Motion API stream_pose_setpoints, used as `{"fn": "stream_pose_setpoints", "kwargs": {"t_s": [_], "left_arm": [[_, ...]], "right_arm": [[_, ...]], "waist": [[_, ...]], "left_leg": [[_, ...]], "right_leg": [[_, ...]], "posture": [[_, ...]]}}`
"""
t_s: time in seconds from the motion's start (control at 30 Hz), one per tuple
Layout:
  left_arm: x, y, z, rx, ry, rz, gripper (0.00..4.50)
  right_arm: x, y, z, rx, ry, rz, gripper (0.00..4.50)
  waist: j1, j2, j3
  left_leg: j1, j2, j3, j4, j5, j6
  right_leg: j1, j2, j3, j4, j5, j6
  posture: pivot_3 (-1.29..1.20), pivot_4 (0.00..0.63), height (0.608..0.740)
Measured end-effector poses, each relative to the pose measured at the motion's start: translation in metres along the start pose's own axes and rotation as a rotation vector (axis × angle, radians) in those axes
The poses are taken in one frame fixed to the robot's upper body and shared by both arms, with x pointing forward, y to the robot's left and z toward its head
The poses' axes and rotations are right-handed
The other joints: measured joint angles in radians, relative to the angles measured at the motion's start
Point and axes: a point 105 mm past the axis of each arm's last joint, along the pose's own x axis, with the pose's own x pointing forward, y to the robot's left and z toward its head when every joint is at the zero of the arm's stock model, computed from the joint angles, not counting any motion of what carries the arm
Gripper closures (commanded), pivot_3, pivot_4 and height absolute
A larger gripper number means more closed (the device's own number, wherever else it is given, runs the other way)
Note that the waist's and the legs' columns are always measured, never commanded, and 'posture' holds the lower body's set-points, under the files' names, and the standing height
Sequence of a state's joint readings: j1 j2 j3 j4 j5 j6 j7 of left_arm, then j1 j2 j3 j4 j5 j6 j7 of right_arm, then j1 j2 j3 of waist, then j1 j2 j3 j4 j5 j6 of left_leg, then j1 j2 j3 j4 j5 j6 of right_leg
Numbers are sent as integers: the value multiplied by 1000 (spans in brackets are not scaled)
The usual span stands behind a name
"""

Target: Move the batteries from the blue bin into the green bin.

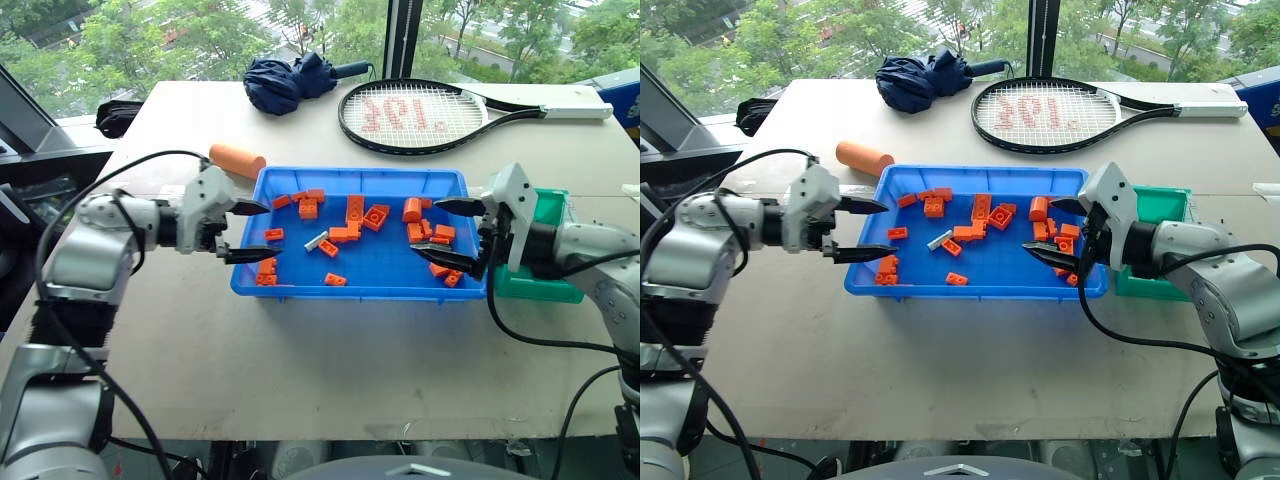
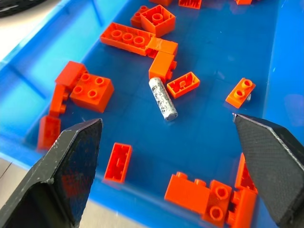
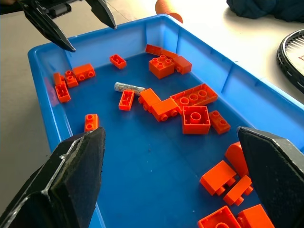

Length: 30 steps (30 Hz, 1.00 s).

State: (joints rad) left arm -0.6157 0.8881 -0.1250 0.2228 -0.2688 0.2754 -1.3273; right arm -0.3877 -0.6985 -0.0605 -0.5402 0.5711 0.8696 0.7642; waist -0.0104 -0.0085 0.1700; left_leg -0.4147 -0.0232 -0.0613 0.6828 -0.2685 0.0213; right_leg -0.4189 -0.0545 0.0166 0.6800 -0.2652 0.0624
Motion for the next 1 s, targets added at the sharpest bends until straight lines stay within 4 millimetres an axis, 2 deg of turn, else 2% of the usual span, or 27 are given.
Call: {"fn": "stream_pose_setpoints", "kwargs": {"t_s": [0.17, 0.33, 0.5, 0.6, 0.67, 0.9, 1.0], "left_arm": [[29, 10, -1, 65, 106, -35, 0], [40, 14, -3, 101, 183, -51, 0], [63, 12, -6, 103, 238, -91, 2236], [65, 18, -6, 123, 274, -83, 3459], [64, 23, -6, 131, 291, -59, 4433], [66, 27, -5, 144, 288, -46, 4476], [63, 33, 2, 140, 276, -18, 4476]], "right_arm": [[-12, 7, -6, 24, 10, -74, 60], [-16, 12, -7, 31, 11, -106, 60], [-17, 14, -6, 45, 5, -126, 0], [-18, 19, -10, 65, 10, -112, 0], [-19, 21, -12, 72, 16, -100, 0], [-18, 27, -5, 60, -33, -53, 0], [-22, 27, -3, 58, -43, -47, 0]], "waist": [[-2, 0, 0], [-7, 0, 0], [-4, 0, 0], [-4, 0, 0], [-4, 0, 0], [-3, 0, 0], [-2, -1, 0]], "left_leg": [[0, -1, 0, 0, 0, 0], [0, -1, -1, 0, -1, 2], [0, -1, -1, 1, -1, 3], [1, -1, -1, 1, -1, 3], [1, -1, -1, 2, -2, 3], [2, -1, -2, 2, -2, 3], [1, -1, -3, 3, -2, 3]], "right_leg": [[0, 0, 0, 0, 0, 0], [0, 1, 0, 0, 0, 0], [1, 0, 0, 0, 0, 0], [1, 1, 0, 0, 0, 0], [2, 0, 0, 0, 0, 0], [4, 0, -1, 0, 0, 0], [3, 0, -2, 0, 0, 0]], "posture": [[0, 150, 740], [0, 150, 740], [0, 150, 740], [0, 150, 740], [0, 150, 740], [0, 150, 740], [0, 150, 740]]}}
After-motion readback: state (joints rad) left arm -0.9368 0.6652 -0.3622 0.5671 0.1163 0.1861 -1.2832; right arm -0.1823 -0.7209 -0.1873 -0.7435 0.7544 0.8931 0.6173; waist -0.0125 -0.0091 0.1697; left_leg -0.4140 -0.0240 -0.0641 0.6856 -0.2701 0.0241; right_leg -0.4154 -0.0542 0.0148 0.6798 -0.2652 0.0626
